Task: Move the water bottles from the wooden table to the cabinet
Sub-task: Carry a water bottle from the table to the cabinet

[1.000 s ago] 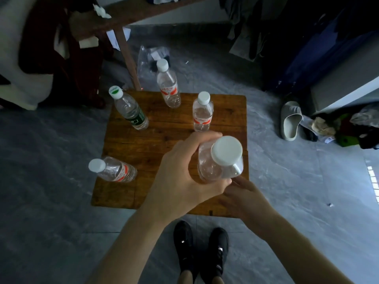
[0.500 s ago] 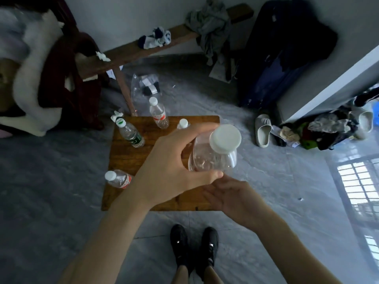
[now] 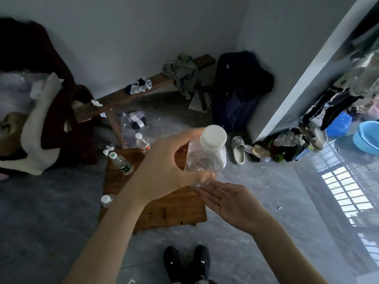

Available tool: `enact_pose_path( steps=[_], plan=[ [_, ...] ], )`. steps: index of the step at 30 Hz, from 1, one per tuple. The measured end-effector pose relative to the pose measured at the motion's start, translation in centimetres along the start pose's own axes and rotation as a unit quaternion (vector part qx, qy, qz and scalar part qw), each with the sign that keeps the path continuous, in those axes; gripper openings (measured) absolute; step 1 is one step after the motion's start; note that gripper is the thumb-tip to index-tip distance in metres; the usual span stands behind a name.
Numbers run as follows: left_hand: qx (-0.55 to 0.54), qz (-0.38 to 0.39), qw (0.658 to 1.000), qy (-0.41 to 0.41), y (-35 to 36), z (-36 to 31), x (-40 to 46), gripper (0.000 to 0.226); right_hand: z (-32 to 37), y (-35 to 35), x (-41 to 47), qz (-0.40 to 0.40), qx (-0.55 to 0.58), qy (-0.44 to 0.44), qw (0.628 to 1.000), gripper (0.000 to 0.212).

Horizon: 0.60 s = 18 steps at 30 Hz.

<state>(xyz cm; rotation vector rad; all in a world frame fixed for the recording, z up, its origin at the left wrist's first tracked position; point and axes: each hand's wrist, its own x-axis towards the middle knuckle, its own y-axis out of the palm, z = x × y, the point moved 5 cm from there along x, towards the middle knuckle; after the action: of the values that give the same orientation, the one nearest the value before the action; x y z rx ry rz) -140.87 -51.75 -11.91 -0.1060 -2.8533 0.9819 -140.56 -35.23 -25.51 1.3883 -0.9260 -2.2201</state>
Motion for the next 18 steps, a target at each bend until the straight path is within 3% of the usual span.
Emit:
enact_pose_path(
  steps=[6,18],
  plan=[
    [0.001,0.042,0.998,0.045,0.8,-4.9,1.7,0.061,1.6,-1.0,-3.6,-0.002,0.029,-0.042,0.999,0.04],
    [-0.012,0.132,0.983,0.127,4.3,-10.5,4.8,0.071,3.0,-3.1,-9.4,-0.038,0.07,-0.148,0.986,0.04]
  ],
)
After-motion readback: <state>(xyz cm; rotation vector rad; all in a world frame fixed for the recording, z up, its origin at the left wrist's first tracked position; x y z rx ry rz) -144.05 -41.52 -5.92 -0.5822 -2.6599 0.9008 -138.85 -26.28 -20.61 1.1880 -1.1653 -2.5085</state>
